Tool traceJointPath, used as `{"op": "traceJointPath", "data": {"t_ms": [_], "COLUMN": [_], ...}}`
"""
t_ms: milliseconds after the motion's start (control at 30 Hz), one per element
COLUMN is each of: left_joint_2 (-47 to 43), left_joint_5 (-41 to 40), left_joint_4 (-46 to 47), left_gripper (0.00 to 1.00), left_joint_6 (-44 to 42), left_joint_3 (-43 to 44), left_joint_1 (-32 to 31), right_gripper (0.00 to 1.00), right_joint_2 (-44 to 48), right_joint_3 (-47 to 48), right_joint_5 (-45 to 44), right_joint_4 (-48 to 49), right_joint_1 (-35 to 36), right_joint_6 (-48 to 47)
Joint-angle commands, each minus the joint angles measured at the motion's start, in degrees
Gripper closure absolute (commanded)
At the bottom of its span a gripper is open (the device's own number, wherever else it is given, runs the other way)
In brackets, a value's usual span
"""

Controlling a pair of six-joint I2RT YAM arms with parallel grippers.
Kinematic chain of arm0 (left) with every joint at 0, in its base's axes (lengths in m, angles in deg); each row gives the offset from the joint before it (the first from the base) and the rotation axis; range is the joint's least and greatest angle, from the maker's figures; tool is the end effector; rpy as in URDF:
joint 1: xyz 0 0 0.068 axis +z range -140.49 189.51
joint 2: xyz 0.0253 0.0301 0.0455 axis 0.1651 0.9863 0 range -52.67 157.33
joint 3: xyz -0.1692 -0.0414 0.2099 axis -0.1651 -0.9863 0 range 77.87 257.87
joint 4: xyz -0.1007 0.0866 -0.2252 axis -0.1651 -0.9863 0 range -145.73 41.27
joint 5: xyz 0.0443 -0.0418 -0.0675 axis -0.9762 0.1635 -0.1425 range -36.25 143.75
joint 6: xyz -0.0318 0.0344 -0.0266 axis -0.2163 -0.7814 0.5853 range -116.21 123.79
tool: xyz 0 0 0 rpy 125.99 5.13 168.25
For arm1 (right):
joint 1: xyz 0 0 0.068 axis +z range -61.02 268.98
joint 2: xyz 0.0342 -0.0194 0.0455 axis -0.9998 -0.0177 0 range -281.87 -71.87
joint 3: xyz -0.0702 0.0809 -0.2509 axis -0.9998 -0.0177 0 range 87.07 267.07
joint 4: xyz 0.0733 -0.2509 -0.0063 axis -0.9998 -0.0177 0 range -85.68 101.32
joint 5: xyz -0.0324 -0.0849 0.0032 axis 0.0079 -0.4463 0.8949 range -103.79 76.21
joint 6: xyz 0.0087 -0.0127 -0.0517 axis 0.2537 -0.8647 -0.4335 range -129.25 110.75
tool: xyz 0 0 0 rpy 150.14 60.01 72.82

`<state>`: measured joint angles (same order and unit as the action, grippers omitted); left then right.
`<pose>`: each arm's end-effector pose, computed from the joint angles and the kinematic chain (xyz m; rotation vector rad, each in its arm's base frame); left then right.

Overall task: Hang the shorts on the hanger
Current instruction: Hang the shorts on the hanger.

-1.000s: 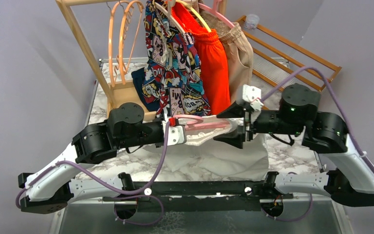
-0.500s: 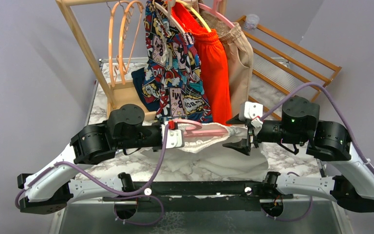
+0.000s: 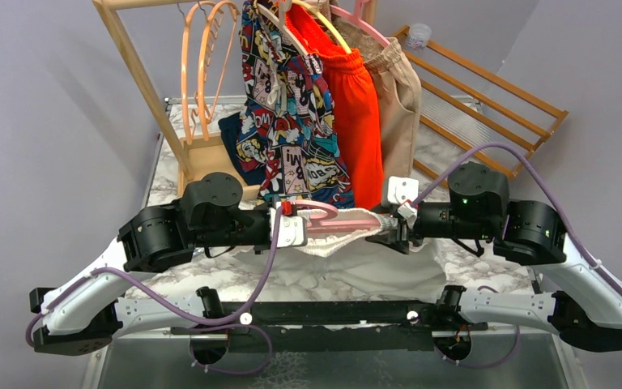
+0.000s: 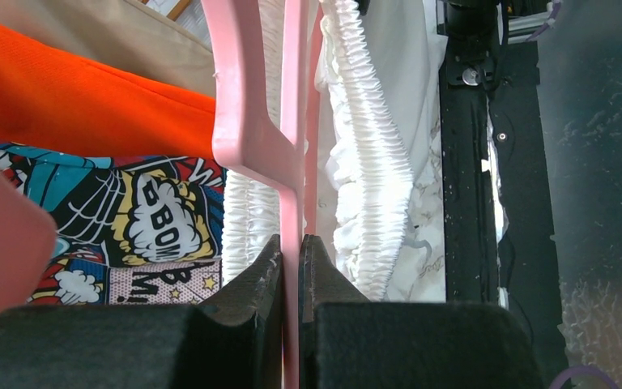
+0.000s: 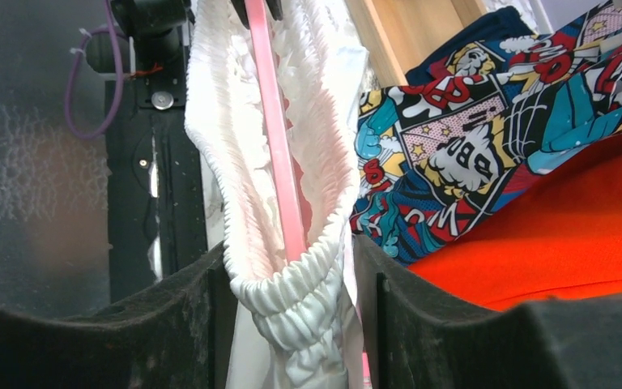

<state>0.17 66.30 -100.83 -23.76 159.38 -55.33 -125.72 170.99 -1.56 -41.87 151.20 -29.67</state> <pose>0.0553 -0.1359 0.4509 1.5591 1.2934 -0.6344 0.0615 0.1329 0.4586 -1.4439 1.4255 0.6794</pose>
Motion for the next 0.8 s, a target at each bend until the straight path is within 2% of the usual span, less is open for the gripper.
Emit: {"op": "traceJointPath", "data": {"t_ms": [0, 167, 267, 300, 400, 433, 500, 533, 600, 767], "left_joint_2": [-0.7, -1.4, -1.6, -1.6, -1.9, -2.1, -2.8, -3.4, -5.0, -10.7], "left_joint_5": [2.4, 2.4, 2.2, 2.1, 0.1, -0.9, -3.0, -4.3, -7.6, -13.6], "left_joint_4": [2.4, 2.4, 2.4, 2.4, 2.6, 2.6, 2.7, 2.8, 2.5, 2.7], "left_gripper": [1.0, 1.0, 1.0, 1.0, 1.0, 0.89, 0.46, 0.35, 0.24, 0.17], "left_joint_6": [0.7, 0.9, 1.1, 1.2, 1.5, 1.8, 2.5, 3.0, 3.0, 4.7], "left_joint_3": [2.8, 3.0, 3.0, 2.9, 2.4, 2.3, 2.3, 2.4, 2.9, 5.6], "left_joint_1": [0.2, 0.1, 0.1, 0.1, 0.1, 0.1, 0.1, 0.1, 0.1, 0.1], "right_gripper": [0.51, 0.8, 0.95, 0.99, 0.99, 0.99, 0.99, 0.99, 0.99, 0.99], "right_joint_2": [-0.3, -0.6, -0.7, -0.9, -1.1, -1.3, -1.6, -2.0, -3.5, -9.0], "right_joint_3": [-0.6, -0.4, 0.5, 0.8, 2.1, 2.8, 4.5, 5.6, 9.0, 19.2], "right_joint_5": [-1.7, -1.1, -0.4, 0.0, 1.7, 2.2, 2.5, 2.2, -0.7, -11.6], "right_joint_4": [1.4, 1.7, 2.1, 2.2, 2.5, 2.7, 3.0, 3.1, 2.2, -2.6], "right_joint_1": [0.4, 0.5, 0.5, 0.5, 0.5, 0.5, 0.4, 0.4, 0.4, 0.4], "right_joint_6": [-0.3, 0.0, 0.4, 0.6, 2.0, 2.6, 3.9, 4.7, 7.3, 12.2]}}
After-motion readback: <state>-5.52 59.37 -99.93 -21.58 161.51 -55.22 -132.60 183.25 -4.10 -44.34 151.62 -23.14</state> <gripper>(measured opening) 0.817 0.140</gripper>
